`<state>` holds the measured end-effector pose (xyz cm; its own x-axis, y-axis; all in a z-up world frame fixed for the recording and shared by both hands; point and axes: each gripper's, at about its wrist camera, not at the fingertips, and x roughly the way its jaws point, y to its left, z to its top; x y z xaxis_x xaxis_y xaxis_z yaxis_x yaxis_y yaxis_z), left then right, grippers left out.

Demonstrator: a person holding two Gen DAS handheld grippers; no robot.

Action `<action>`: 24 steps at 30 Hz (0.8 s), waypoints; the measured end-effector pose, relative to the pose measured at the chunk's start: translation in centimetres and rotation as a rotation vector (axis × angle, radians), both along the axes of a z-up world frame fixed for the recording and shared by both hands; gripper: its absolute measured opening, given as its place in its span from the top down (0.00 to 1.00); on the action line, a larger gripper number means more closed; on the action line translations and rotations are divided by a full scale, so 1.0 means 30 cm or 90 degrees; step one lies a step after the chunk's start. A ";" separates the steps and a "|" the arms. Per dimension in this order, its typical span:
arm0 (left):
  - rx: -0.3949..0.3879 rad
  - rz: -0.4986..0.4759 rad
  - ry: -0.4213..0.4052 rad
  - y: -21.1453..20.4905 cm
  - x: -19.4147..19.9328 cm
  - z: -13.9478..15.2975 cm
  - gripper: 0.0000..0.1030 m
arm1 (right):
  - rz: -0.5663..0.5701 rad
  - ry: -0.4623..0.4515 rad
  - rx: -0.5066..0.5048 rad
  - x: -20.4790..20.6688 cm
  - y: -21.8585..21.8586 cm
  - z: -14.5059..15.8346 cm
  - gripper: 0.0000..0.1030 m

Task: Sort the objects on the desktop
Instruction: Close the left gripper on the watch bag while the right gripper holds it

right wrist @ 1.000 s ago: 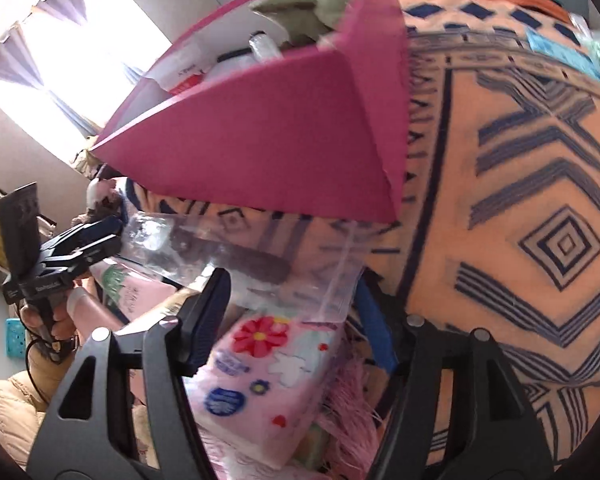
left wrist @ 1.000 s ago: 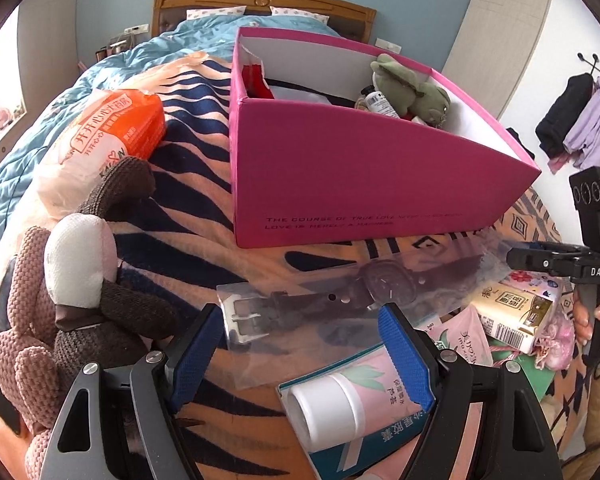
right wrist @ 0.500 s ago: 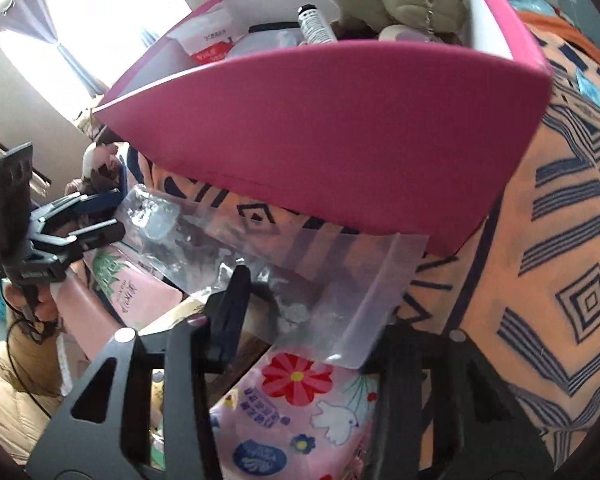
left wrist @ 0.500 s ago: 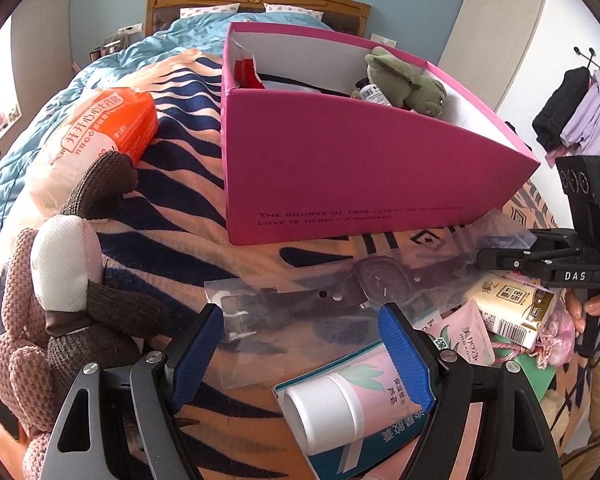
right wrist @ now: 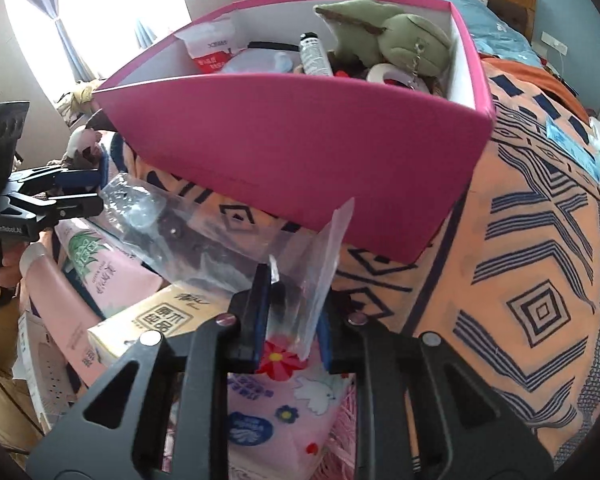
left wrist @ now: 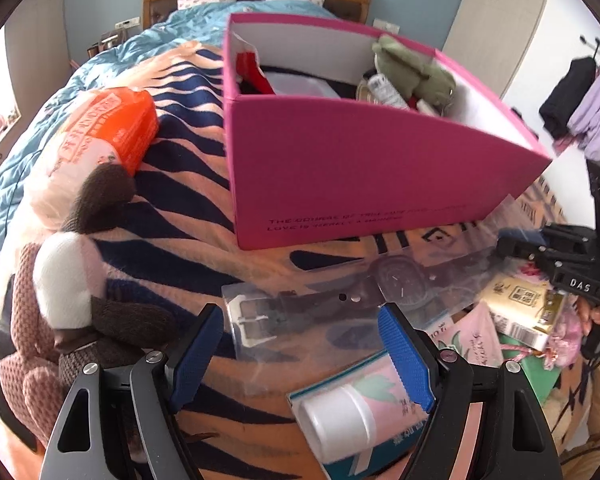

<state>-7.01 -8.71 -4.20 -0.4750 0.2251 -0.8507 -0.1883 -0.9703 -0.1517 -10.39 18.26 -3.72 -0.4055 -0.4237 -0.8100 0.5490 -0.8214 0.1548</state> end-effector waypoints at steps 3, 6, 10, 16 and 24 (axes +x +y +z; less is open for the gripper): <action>-0.011 -0.002 -0.019 0.023 -0.027 -0.004 0.21 | -0.007 0.000 0.000 -0.004 0.014 -0.007 0.82; -0.021 -0.001 -0.029 0.039 -0.041 -0.009 0.21 | -0.005 -0.002 -0.006 0.000 0.017 -0.010 0.82; -0.048 0.024 -0.035 0.006 -0.038 -0.003 0.21 | -0.005 -0.018 -0.033 -0.004 0.028 -0.011 0.82; -0.040 -0.014 -0.090 -0.004 -0.058 -0.021 0.17 | 0.002 -0.007 -0.037 0.001 0.030 -0.004 0.85; -0.042 -0.065 -0.140 0.052 -0.102 -0.036 0.02 | -0.004 -0.007 -0.049 0.001 0.039 -0.004 0.85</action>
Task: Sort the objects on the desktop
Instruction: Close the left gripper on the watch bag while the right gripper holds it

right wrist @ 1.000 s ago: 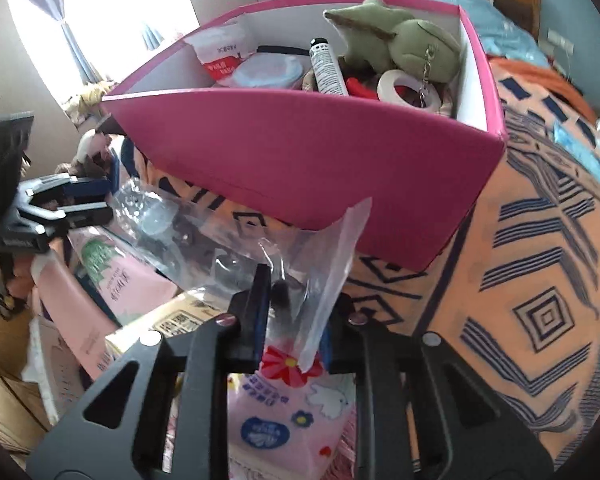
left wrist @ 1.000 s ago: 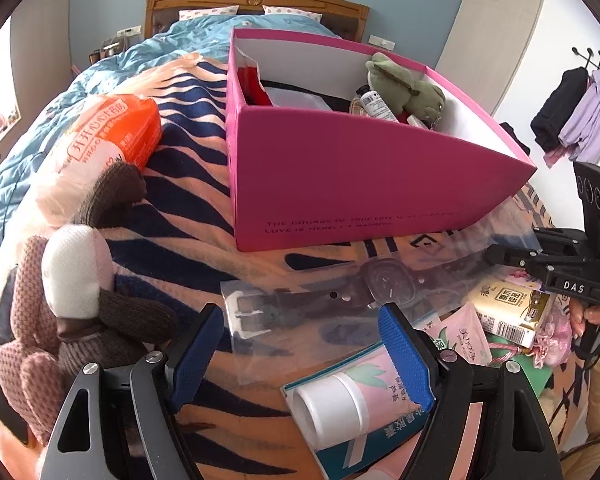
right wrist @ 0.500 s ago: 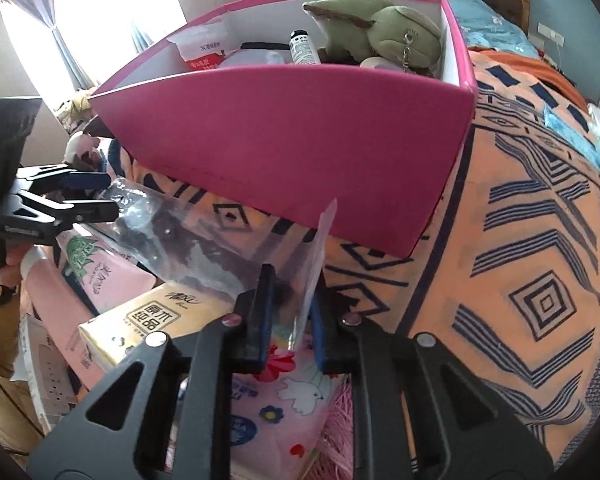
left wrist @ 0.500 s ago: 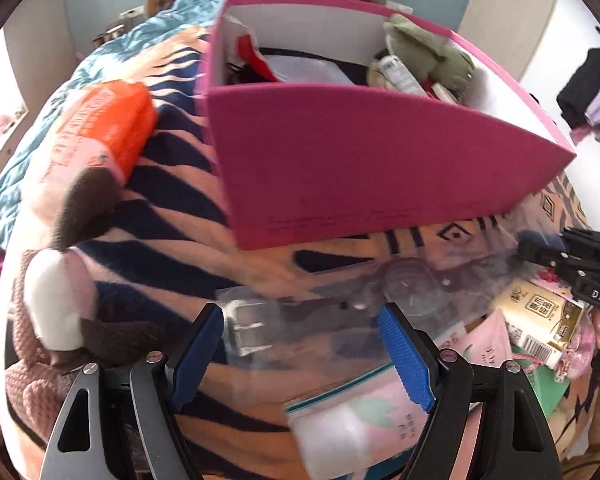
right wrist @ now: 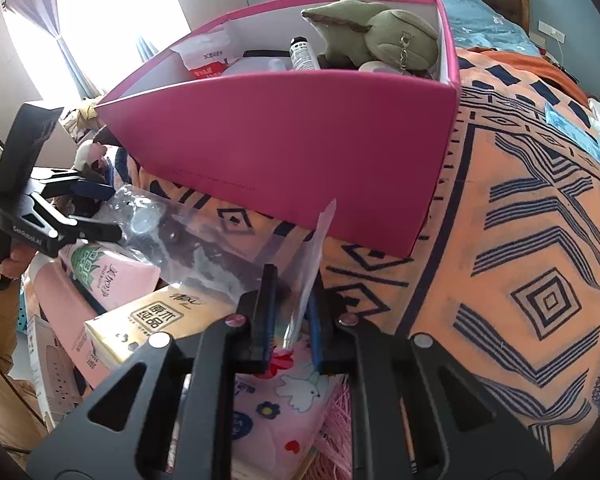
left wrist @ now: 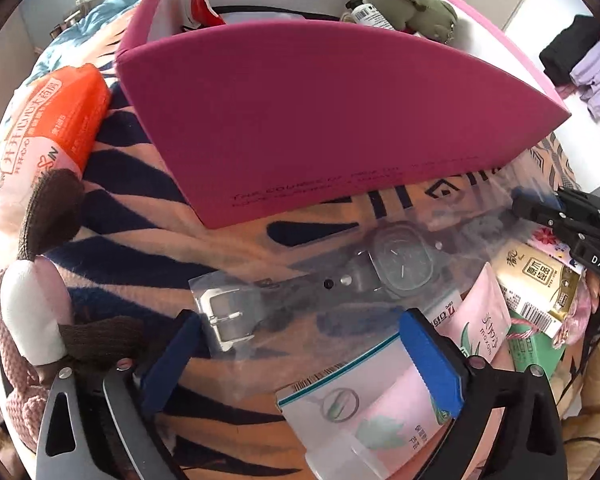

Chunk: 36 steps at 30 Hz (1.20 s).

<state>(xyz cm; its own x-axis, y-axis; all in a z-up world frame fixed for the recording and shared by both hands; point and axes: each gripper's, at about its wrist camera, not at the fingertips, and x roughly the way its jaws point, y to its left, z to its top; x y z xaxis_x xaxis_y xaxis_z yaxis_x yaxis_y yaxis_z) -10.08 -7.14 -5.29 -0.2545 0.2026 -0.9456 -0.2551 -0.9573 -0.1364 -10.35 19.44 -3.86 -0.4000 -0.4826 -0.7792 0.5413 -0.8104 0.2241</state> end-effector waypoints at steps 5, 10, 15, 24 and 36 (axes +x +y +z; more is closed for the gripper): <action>0.005 0.000 -0.006 0.011 -0.008 0.007 0.01 | -0.004 -0.006 -0.017 0.001 0.013 -0.003 0.85; 0.047 -0.013 0.014 0.025 0.013 0.035 0.04 | -0.019 0.009 -0.029 0.006 0.039 0.016 0.85; 0.083 0.010 -0.006 0.002 -0.009 0.014 0.10 | -0.042 0.007 -0.023 -0.001 0.079 0.015 0.85; 0.082 -0.008 -0.024 0.028 -0.037 0.005 0.03 | -0.031 -0.042 -0.058 -0.007 0.077 -0.017 0.68; 0.157 0.067 0.087 -0.045 -0.026 0.118 0.38 | -0.048 -0.024 -0.100 0.011 0.088 0.011 0.70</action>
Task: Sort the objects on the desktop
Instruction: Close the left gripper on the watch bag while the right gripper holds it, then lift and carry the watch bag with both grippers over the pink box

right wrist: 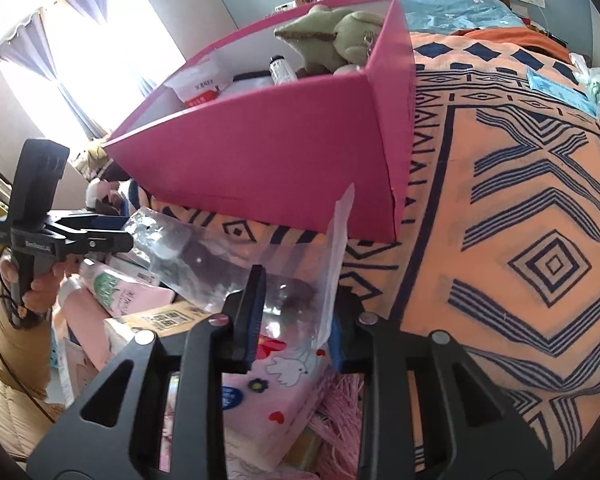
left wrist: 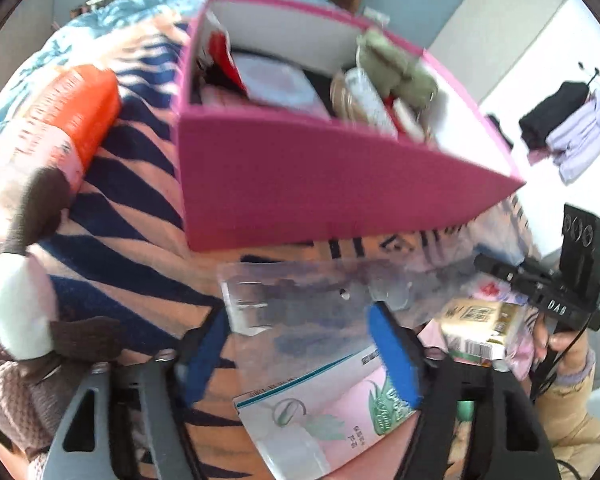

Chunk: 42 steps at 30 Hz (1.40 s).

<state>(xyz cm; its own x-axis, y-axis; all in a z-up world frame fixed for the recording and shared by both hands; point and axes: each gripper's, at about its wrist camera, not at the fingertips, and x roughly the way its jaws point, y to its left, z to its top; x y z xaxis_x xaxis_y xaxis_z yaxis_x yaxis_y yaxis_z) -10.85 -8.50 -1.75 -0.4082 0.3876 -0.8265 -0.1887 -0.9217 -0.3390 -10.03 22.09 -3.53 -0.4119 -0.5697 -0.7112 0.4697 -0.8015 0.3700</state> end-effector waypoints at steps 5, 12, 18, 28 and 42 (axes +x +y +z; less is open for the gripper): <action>0.005 0.020 0.008 -0.054 0.026 -0.045 0.44 | 0.004 0.004 -0.020 0.011 0.000 0.013 0.70; -0.024 0.033 0.007 -0.059 0.060 -0.050 0.69 | 0.014 0.001 -0.025 0.021 -0.028 0.016 0.81; -0.031 0.029 0.038 -0.047 0.096 0.009 0.73 | 0.016 0.025 -0.028 0.046 -0.036 0.054 0.84; -0.005 0.029 0.068 -0.061 0.135 0.078 0.73 | 0.019 0.072 -0.047 0.083 -0.033 0.149 0.85; 0.009 0.037 0.124 -0.073 0.184 0.196 0.73 | 0.036 0.127 -0.057 0.125 -0.056 0.269 0.85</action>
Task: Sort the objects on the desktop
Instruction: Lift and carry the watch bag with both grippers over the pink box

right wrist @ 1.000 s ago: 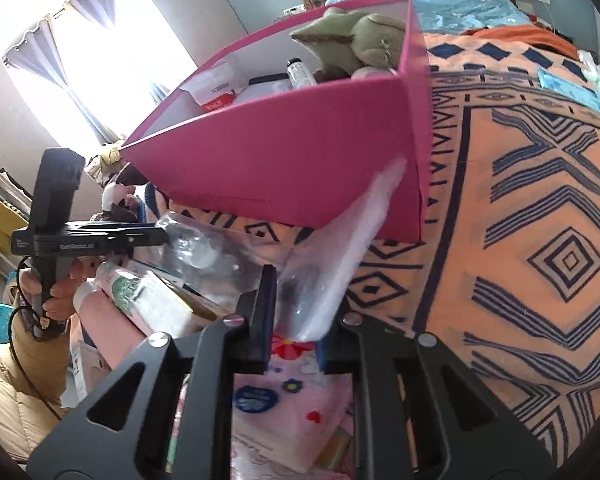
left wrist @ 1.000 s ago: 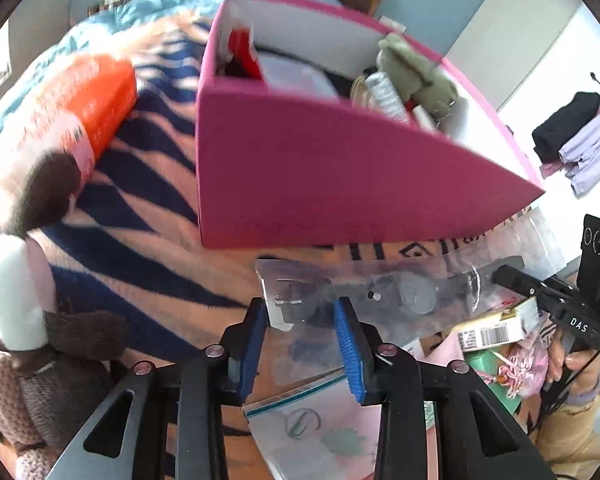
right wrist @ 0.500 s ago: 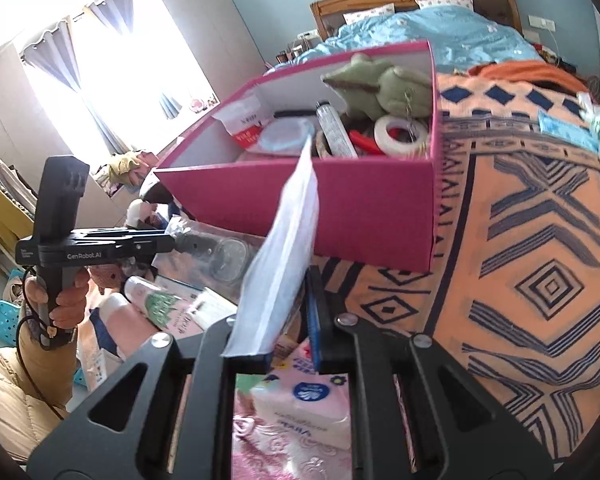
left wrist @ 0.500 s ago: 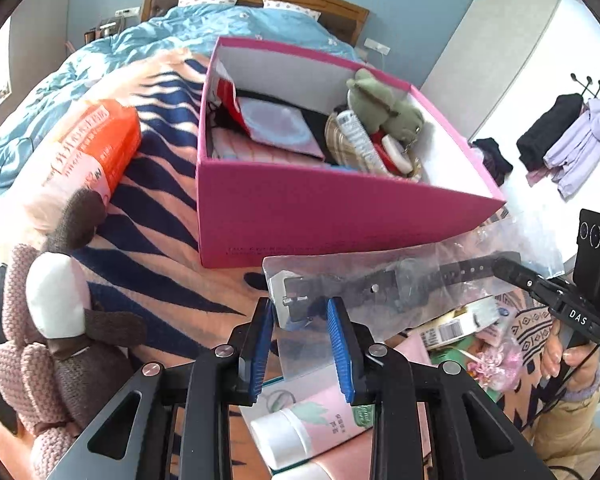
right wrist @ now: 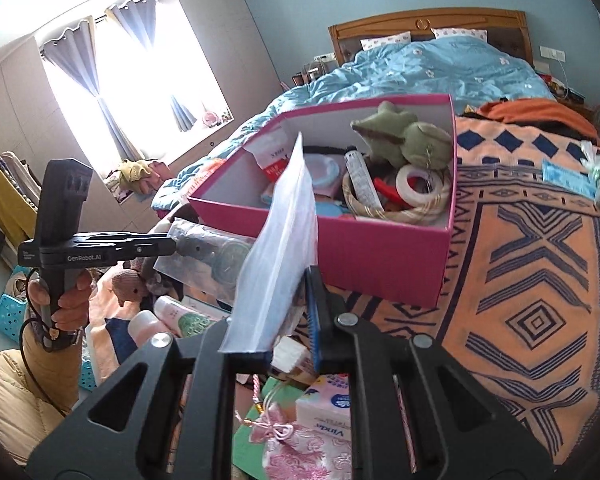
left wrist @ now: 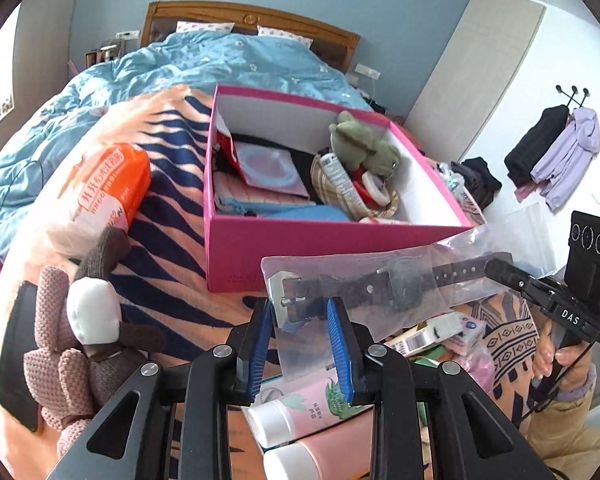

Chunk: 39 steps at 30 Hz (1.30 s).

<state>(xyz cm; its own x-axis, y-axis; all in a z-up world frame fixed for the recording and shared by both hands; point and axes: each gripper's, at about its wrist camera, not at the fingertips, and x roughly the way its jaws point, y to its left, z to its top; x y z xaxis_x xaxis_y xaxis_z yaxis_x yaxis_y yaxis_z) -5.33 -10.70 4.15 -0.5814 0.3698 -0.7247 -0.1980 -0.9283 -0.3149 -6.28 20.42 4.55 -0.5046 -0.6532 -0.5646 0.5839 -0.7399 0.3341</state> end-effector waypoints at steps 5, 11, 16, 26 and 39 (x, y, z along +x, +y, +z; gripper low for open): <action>0.000 0.000 0.019 0.000 0.009 0.031 0.73 | 0.005 0.017 -0.001 0.007 -0.010 0.036 0.85; 0.002 0.006 0.028 -0.009 0.006 0.054 0.73 | 0.012 0.026 -0.002 0.001 -0.022 0.060 0.85; 0.000 0.006 0.034 -0.007 0.003 0.066 0.73 | 0.017 0.034 -0.003 -0.003 -0.028 0.077 0.85; -0.007 0.004 0.046 0.000 -0.009 0.091 0.73 | 0.021 0.048 0.000 -0.014 -0.040 0.100 0.85; -0.013 0.007 0.052 -0.005 -0.035 0.106 0.73 | 0.021 0.052 -0.002 -0.038 -0.047 0.116 0.85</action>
